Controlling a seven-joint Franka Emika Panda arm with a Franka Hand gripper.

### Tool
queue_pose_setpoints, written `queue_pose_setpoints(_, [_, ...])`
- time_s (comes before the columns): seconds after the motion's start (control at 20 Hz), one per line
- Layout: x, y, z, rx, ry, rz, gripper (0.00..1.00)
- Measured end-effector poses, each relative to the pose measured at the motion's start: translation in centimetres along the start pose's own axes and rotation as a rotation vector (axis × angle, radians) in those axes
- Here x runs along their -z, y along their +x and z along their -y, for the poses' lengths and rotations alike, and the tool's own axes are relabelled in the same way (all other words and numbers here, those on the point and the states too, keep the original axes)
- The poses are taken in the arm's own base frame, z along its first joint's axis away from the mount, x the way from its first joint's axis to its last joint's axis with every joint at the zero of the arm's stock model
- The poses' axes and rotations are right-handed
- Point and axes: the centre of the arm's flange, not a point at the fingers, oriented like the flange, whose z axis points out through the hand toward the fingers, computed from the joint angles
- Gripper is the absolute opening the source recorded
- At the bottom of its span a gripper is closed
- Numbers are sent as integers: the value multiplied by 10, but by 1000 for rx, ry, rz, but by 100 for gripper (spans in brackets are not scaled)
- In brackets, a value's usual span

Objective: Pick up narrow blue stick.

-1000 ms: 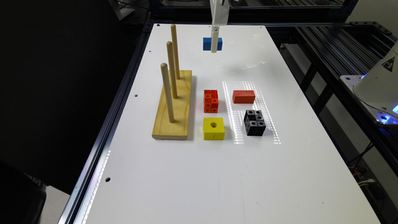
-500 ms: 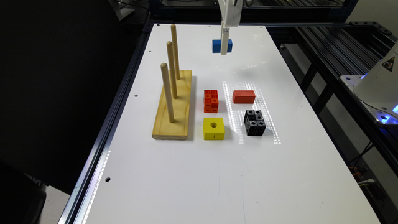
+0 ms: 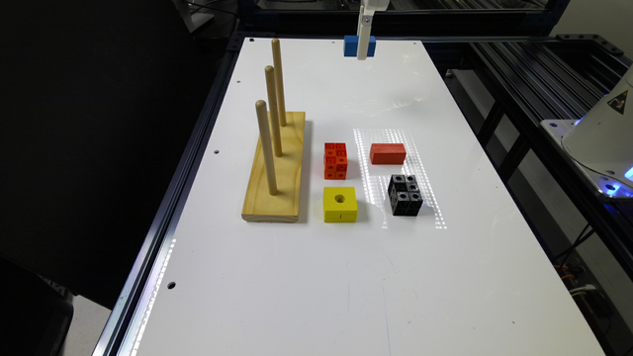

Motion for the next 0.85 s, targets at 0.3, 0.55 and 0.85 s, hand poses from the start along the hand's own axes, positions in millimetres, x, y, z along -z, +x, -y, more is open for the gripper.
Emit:
queue_pose_setpoints(0.3, [0, 0, 0, 0, 0, 0, 0])
queue_pose_setpoints(0.55, [13, 0, 0, 1, 5, -13, 0])
queue_pose_setpoints(0.85, [28, -2, -1, 1, 4, -15, 0])
